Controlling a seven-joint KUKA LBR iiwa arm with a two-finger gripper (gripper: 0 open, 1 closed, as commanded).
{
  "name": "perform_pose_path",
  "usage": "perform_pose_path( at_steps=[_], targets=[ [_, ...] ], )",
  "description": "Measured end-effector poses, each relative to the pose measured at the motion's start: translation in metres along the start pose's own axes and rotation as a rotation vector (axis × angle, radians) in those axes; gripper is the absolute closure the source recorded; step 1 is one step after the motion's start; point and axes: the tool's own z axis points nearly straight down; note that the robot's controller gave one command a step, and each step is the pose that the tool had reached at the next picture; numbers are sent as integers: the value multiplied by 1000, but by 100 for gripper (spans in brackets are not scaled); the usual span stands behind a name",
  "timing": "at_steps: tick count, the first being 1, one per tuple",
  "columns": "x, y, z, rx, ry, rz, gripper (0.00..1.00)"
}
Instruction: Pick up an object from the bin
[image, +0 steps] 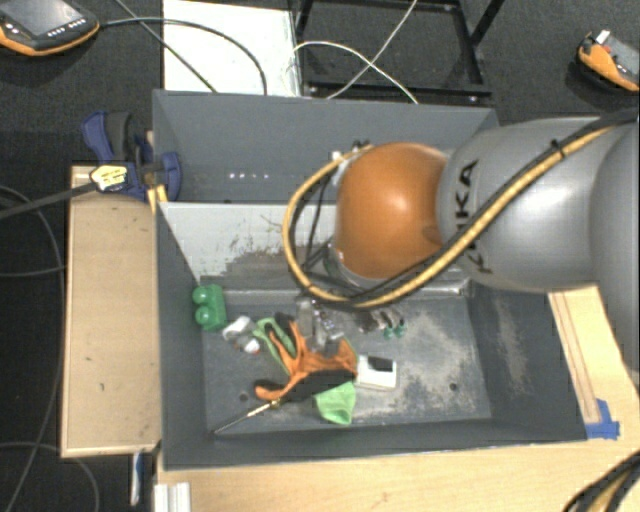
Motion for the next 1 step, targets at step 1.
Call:
perform_pose_path(
  at_steps=[1],
  targets=[
    [72,-9,44,0,7,3,100]
  ],
)
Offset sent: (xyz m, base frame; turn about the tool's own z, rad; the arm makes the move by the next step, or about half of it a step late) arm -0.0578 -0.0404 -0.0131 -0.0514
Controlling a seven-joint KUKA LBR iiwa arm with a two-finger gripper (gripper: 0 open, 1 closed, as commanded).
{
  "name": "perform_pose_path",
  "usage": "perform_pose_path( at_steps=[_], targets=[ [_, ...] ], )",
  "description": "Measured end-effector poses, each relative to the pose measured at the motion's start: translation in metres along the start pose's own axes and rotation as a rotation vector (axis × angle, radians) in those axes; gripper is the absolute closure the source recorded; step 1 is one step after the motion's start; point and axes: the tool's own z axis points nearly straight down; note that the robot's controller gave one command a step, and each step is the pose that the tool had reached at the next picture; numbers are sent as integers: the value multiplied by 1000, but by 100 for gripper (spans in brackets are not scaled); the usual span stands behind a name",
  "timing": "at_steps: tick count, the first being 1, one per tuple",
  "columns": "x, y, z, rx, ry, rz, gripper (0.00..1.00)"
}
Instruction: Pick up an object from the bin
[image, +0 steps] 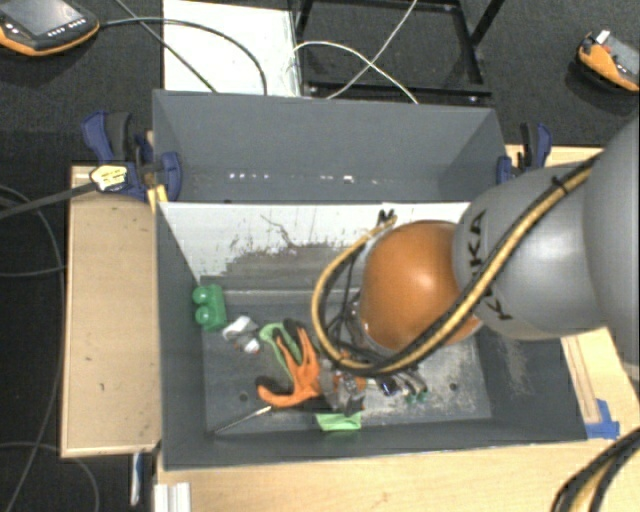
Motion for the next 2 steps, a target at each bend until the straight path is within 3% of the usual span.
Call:
perform_pose_path(
  at_steps=[1,2],
  targets=[
    [-5,-10,-33,2,-13,-52,100],
    [-42,28,-4,-1,-6,-441,0]
  ],
)
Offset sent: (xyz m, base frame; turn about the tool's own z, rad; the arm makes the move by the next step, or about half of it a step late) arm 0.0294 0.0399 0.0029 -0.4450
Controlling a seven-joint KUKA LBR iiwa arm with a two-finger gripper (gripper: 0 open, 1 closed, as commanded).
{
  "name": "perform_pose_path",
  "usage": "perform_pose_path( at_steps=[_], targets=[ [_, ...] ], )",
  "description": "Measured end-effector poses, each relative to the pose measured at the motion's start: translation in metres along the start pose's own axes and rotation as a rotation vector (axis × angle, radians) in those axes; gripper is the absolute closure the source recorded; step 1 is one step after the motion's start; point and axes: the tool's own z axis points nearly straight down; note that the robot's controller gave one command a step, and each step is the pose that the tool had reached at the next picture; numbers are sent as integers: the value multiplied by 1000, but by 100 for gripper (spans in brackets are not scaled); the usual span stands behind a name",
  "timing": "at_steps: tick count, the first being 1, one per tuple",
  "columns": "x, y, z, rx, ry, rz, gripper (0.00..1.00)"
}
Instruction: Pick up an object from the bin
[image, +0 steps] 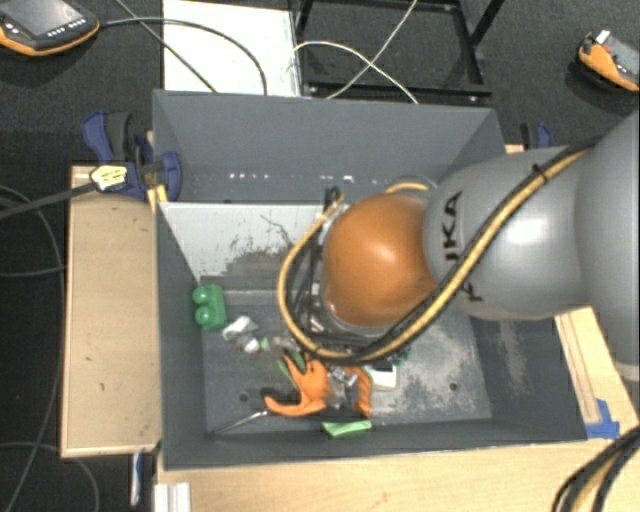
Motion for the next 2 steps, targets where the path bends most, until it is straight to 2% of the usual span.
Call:
perform_pose_path(
  at_steps=[1,2],
  targets=[
    [0,0,0,0,0,3,0],
    [-17,12,-131,0,-3,30,100]
  ],
)
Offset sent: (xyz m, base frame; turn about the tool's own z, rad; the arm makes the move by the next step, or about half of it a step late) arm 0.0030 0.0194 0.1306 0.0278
